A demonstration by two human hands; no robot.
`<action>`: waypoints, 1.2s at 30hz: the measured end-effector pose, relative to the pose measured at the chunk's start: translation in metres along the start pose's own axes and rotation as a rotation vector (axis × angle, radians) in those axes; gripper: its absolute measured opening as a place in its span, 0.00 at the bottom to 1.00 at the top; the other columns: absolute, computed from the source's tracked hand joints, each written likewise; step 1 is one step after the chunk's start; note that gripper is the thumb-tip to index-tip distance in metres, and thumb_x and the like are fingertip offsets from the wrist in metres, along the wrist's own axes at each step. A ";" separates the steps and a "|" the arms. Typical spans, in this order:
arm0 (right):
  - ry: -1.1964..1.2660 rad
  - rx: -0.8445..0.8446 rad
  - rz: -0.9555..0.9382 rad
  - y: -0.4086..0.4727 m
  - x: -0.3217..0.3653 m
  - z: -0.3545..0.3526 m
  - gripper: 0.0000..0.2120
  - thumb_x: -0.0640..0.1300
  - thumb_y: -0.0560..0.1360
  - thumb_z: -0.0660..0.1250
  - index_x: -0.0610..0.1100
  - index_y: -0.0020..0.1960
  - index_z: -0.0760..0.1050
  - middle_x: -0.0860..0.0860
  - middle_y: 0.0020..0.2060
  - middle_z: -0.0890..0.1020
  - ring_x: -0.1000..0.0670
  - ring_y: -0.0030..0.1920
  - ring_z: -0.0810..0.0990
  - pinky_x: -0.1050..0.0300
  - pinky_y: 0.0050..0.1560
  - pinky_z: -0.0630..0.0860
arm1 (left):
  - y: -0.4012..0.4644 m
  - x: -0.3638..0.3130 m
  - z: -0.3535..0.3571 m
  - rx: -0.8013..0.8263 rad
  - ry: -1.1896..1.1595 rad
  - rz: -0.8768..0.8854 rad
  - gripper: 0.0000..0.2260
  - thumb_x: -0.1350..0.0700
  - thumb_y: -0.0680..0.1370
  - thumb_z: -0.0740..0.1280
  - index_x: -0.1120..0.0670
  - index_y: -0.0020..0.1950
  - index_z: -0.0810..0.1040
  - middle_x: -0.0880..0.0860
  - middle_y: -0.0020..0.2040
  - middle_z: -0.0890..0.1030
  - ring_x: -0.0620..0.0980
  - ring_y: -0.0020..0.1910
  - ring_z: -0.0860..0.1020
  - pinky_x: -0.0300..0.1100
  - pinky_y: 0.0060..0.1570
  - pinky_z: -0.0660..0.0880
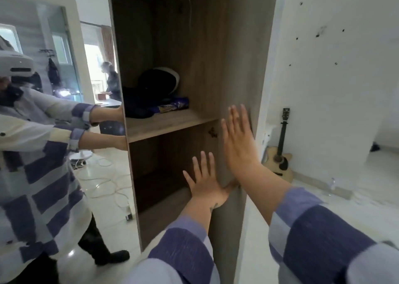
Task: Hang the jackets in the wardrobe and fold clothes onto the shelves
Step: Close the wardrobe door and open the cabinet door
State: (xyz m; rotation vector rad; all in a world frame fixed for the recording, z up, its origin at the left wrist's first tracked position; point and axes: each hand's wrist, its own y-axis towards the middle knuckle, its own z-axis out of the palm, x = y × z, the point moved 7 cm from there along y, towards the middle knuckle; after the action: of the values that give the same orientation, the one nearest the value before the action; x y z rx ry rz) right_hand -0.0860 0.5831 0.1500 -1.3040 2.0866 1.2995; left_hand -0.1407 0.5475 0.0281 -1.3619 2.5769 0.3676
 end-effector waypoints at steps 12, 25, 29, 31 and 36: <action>0.095 -0.027 0.140 -0.009 -0.115 0.138 0.34 0.53 0.78 0.51 0.42 0.78 0.43 0.39 0.76 0.39 0.41 0.76 0.35 0.36 0.62 0.18 | 0.090 -0.144 0.019 -0.027 -0.004 0.224 0.55 0.21 0.64 0.54 0.49 0.73 0.25 0.50 0.72 0.23 0.54 0.72 0.25 0.65 0.69 0.34; 0.343 -0.169 0.270 0.028 -0.173 0.315 0.41 0.50 0.70 0.69 0.46 0.77 0.54 0.42 0.77 0.51 0.42 0.77 0.46 0.34 0.72 0.48 | 0.216 -0.239 0.038 -0.248 0.182 0.278 0.51 0.34 0.73 0.63 0.49 0.69 0.22 0.52 0.72 0.23 0.55 0.74 0.28 0.67 0.69 0.39; 0.408 -0.057 0.252 0.041 -0.170 0.356 0.51 0.57 0.63 0.76 0.48 0.78 0.52 0.43 0.78 0.48 0.41 0.77 0.42 0.32 0.71 0.53 | 0.237 -0.241 0.050 -0.209 0.241 0.288 0.50 0.35 0.73 0.65 0.47 0.74 0.27 0.50 0.71 0.22 0.54 0.74 0.29 0.68 0.70 0.43; 0.425 -0.053 0.255 0.042 -0.168 0.363 0.53 0.56 0.61 0.77 0.48 0.78 0.53 0.43 0.78 0.47 0.40 0.77 0.41 0.31 0.70 0.52 | 0.240 -0.239 0.053 -0.216 0.243 0.288 0.50 0.36 0.72 0.66 0.46 0.74 0.28 0.49 0.71 0.22 0.54 0.74 0.29 0.68 0.70 0.45; 0.387 -0.011 0.258 0.041 -0.163 0.360 0.53 0.56 0.64 0.76 0.48 0.78 0.48 0.42 0.77 0.43 0.39 0.76 0.38 0.30 0.70 0.47 | 0.232 -0.239 0.047 -0.209 0.262 0.296 0.50 0.37 0.72 0.67 0.46 0.75 0.30 0.50 0.73 0.24 0.54 0.75 0.31 0.69 0.69 0.49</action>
State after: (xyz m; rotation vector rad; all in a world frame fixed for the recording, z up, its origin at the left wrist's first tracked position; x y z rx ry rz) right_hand -0.0948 0.9771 0.0975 -1.4200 2.5883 1.2335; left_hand -0.1979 0.8741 0.0823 -1.1543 3.0443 0.5521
